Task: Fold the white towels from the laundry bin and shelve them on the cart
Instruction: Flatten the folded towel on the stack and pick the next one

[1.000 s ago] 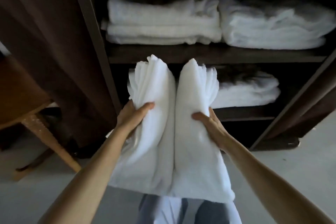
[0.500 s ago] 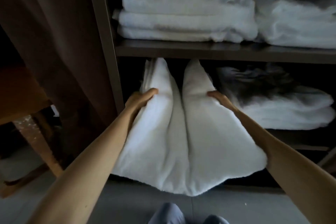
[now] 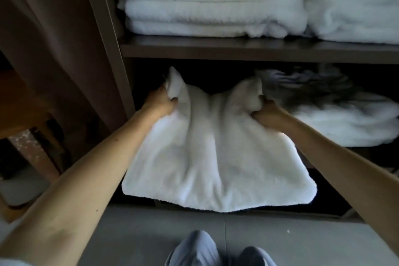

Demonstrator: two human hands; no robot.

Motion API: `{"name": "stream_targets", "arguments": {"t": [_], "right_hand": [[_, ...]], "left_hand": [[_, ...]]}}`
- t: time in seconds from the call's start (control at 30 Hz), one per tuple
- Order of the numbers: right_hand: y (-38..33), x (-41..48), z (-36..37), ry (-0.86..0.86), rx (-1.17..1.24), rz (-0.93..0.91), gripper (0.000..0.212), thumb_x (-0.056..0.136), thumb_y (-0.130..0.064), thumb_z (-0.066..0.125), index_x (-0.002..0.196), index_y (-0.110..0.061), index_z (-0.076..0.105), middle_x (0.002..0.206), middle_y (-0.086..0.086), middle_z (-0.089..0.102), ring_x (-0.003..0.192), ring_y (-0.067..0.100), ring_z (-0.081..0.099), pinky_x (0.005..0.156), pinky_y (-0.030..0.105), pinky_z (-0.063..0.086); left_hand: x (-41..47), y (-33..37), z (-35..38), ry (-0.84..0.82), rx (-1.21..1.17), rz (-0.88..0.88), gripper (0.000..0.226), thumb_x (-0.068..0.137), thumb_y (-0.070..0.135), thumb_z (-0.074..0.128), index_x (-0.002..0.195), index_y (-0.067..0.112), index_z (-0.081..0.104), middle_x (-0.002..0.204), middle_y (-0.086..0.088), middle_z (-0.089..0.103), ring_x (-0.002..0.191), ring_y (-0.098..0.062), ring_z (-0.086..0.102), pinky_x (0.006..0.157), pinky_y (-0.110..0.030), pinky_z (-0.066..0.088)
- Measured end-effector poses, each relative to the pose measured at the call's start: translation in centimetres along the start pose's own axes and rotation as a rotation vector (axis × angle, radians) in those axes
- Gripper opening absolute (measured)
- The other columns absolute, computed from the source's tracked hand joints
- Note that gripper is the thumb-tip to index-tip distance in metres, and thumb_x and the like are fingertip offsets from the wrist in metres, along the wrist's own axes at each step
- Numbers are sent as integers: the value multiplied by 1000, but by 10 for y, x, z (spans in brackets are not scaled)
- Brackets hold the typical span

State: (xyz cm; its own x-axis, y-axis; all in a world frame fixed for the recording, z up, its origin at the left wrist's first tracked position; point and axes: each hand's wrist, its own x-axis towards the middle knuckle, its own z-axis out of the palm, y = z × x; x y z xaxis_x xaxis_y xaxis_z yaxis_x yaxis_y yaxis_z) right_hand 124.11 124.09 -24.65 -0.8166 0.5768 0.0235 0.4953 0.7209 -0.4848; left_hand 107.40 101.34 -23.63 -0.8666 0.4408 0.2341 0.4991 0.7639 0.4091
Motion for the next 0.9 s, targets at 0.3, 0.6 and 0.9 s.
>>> {"name": "stream_targets", "arguments": {"t": [0.3,0.6,0.9], "right_hand": [[-23,-154,51,-192,-524,-383,97,81,-69,46,151,-18,2,157,-1,-18,143,32,-15,114,55,-7],[33,-193,151,585,-897,-661,110,56,-30,79,147,-14,19,157,7,4,142,40,9,112,56,6],[54,-135,158,994,-855,-788,64,93,-22,42,148,-38,12,159,0,1,145,32,6,115,47,11]], "left_hand": [[-169,6,31,-217,506,423,131,51,97,15,151,14,-3,159,-2,-8,146,-24,-1,113,-47,-6],[-239,-48,118,363,776,819,133,52,54,80,151,21,-3,158,-9,-10,145,-35,-3,112,-58,5],[-183,-59,137,902,631,870,69,96,30,49,149,38,6,159,-3,0,145,-33,6,110,-44,13]]}}
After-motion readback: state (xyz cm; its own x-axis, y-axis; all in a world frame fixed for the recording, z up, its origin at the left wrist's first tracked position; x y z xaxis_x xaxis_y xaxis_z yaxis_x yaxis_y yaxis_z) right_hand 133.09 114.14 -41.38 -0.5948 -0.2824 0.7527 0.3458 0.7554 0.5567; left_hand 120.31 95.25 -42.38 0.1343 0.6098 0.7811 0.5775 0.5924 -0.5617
